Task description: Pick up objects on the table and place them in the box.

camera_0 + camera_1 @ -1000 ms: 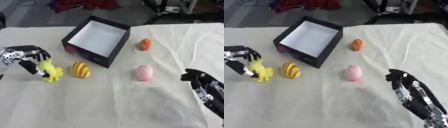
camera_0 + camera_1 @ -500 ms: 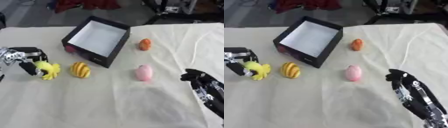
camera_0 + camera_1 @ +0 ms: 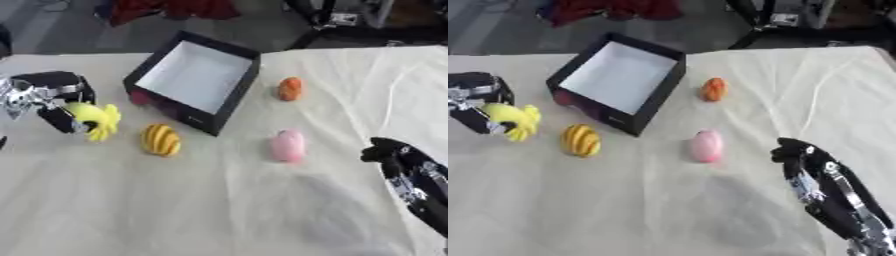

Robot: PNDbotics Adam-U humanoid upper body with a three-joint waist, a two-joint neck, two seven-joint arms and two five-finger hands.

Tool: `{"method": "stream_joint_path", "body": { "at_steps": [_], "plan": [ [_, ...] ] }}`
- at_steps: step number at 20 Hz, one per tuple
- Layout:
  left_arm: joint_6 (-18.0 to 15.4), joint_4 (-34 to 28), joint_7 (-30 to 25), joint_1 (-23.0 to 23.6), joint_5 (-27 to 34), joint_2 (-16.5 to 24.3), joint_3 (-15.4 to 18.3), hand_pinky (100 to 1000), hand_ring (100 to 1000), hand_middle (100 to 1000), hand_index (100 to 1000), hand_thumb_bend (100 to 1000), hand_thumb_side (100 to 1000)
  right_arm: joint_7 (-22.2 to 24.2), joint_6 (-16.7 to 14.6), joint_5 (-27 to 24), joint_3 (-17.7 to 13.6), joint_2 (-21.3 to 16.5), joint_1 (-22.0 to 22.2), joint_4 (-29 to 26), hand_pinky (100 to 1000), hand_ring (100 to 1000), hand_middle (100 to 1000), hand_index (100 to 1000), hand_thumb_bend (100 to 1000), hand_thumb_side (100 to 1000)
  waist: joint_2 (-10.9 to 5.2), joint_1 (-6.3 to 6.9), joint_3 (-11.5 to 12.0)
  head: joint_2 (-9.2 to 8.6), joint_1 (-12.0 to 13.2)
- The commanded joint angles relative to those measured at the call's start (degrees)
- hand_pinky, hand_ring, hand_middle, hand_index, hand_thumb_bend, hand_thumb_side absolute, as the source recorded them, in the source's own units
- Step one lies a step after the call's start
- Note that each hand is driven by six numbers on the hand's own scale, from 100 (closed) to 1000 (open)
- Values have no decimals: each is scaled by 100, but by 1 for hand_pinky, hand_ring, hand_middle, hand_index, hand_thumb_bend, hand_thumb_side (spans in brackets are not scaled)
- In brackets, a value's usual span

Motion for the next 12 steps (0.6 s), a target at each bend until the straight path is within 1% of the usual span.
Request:
{"method": "stream_joint_path", "body": {
  "at_steps": [1, 4, 6, 9, 12],
  "plan": [
    [68, -396, -54, -407, -169, 277, 209, 649, 502, 481, 586, 278, 236, -8, 13, -44, -25, -69, -18, -38, 868, 747, 707, 863, 100, 720, -192, 52, 4, -10, -20],
    [38, -448, -111, -935, -396, 124, 172, 661, 511, 491, 601, 290, 243, -1, 15, -48, -17, -64, -2, -30, 868, 747, 706, 863, 100, 723, -206, 49, -2, -10, -19],
    [-36, -306, -149, -1346, -602, -129, 54, 674, 522, 504, 617, 300, 248, 10, 14, -55, -5, -60, 5, -25, 868, 747, 706, 863, 100, 723, -216, 44, -12, -10, -8],
    [-189, 158, -145, -1904, -1027, -729, -115, 677, 530, 515, 629, 312, 250, 22, 13, -70, 8, -53, 11, -22, 868, 746, 706, 863, 100, 722, -228, 20, -31, -10, 4],
    [-279, 782, 107, -2322, -1543, -1396, -145, 673, 528, 516, 631, 327, 254, 38, 11, -89, 27, -34, 9, -25, 868, 746, 706, 863, 100, 722, -232, -16, -71, -10, 37]
  ]
}}
